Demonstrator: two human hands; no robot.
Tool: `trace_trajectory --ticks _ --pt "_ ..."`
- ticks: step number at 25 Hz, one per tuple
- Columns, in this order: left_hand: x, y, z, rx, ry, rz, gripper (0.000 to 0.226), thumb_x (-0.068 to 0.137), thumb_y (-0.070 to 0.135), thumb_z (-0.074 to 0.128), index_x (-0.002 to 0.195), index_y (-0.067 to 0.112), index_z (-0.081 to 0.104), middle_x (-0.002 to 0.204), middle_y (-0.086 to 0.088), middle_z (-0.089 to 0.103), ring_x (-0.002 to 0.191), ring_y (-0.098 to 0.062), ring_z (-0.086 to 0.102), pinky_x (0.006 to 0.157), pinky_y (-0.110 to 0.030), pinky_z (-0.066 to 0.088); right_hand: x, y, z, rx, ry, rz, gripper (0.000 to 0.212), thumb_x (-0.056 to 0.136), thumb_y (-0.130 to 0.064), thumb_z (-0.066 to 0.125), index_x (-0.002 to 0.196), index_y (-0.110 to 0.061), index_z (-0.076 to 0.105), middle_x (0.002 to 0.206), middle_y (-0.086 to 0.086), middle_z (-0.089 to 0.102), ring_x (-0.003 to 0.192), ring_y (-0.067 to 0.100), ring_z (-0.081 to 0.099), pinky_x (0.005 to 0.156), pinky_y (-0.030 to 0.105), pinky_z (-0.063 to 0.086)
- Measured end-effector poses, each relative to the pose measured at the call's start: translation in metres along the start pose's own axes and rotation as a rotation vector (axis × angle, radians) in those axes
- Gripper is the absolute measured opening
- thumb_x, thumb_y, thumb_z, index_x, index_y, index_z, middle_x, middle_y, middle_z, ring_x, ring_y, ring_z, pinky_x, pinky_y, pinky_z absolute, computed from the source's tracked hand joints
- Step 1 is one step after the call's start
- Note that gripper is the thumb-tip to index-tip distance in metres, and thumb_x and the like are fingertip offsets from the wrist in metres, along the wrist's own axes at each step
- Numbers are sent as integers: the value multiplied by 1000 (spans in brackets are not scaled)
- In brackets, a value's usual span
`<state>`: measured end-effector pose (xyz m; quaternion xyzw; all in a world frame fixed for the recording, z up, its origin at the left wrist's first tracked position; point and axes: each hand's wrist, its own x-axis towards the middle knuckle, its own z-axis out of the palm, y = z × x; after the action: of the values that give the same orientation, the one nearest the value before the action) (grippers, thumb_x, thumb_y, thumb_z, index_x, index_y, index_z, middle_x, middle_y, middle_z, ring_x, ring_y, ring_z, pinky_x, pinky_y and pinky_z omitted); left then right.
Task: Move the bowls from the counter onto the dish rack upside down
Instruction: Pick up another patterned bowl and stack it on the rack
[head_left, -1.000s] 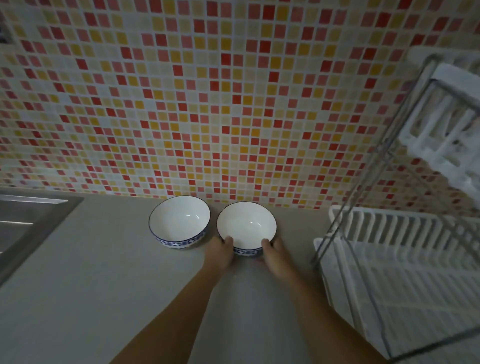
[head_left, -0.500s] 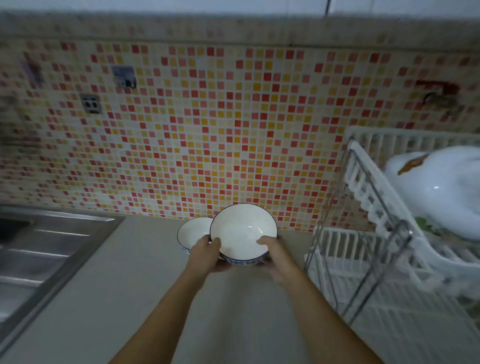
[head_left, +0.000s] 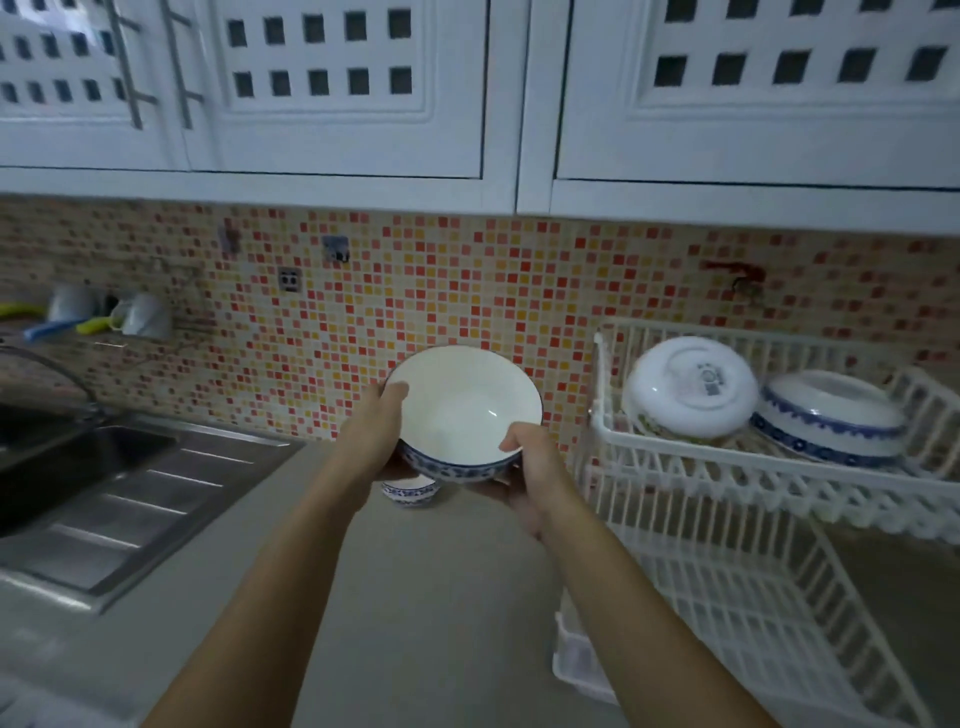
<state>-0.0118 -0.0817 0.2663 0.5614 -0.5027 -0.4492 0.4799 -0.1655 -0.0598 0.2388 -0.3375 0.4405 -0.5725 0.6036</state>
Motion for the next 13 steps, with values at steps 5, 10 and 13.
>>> trace_trajectory --ticks 5,10,13 --pt "-82 43 35 -174 3 137 23 94 36 31 109 27 46 117 -14 58 99 -32 62 62 -35 56 -83 -58 -32 -67 -12 -102 31 85 -18 50 115 -17 53 100 5 60 83 20 58 58 30 55" --pt "-121 88 106 -235 -124 277 17 97 32 32 108 25 43 102 -6 57 81 -18 58 55 -29 50 -121 -121 -99 -73 93 -200 34 86 -31 57 117 -20 52 117 11 58 101 30 58 74 43 58" --pt "-127 101 150 -216 -257 328 17 99 30 28 106 26 43 94 0 54 79 -14 57 53 -28 51 -130 -159 -143 -120 168 -204 41 83 -40 54 118 -18 54 116 14 60 104 34 58 64 37 56"
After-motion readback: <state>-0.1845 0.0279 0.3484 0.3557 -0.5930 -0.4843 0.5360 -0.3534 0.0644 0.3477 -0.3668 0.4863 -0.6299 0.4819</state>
